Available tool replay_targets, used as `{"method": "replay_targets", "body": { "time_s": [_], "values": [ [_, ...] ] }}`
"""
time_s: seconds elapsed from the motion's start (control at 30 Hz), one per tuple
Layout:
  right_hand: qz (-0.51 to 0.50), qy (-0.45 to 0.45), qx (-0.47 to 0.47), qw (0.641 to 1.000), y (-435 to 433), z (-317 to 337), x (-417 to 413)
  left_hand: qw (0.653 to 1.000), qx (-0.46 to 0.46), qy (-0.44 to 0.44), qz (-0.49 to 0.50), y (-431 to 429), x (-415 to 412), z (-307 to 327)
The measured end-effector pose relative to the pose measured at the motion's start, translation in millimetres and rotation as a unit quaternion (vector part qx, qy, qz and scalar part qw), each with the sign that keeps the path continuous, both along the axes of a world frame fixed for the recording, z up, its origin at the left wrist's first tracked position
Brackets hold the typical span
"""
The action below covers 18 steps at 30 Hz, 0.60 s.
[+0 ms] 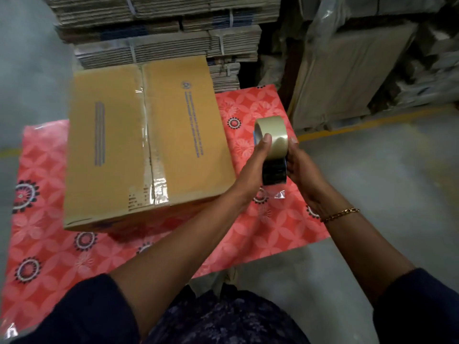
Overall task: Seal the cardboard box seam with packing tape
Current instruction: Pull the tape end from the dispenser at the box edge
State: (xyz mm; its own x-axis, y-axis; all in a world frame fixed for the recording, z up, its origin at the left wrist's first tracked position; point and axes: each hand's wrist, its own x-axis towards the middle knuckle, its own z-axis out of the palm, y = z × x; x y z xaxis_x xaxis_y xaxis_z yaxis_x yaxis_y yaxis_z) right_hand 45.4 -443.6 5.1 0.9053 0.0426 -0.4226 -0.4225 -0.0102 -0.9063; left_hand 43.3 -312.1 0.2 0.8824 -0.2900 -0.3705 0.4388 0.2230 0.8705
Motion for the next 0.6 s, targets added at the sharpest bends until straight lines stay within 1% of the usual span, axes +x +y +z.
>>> {"method": "replay_targets", "body": {
  "time_s": [0.03, 0.1, 0.27, 0.33, 0.43, 0.53, 0.6],
  "values": [
    [-0.004, 0.009, 0.002, 1.0, -10, -8, 1, 1.0, -0.015, 0.007, -0.012, -8, 3, -6],
    [-0.011, 0.025, 0.006, 1.0, -23, -24, 2, 0.999, -0.012, 0.045, -0.006, -25, 10, -16],
    [-0.017, 0.066, -0.032, 0.997, -39, -72, 11, 0.994, 0.053, 0.093, 0.016, -48, 18, -50],
    [0.001, 0.083, -0.04, 0.996, -44, -88, 16, 0.994, 0.06, 0.09, 0.019, -52, 20, -66],
    [0.008, 0.103, -0.048, 0.993, -51, -110, 23, 0.992, 0.033, 0.12, 0.024, -60, 26, -84],
    [0.021, 0.108, -0.066, 0.992, -53, -120, 27, 0.988, 0.04, 0.147, -0.009, -67, 24, -102],
    [0.019, 0.109, -0.074, 0.991, -53, -126, 27, 0.987, 0.025, 0.156, 0.0, -65, 25, -96]
  ]
}}
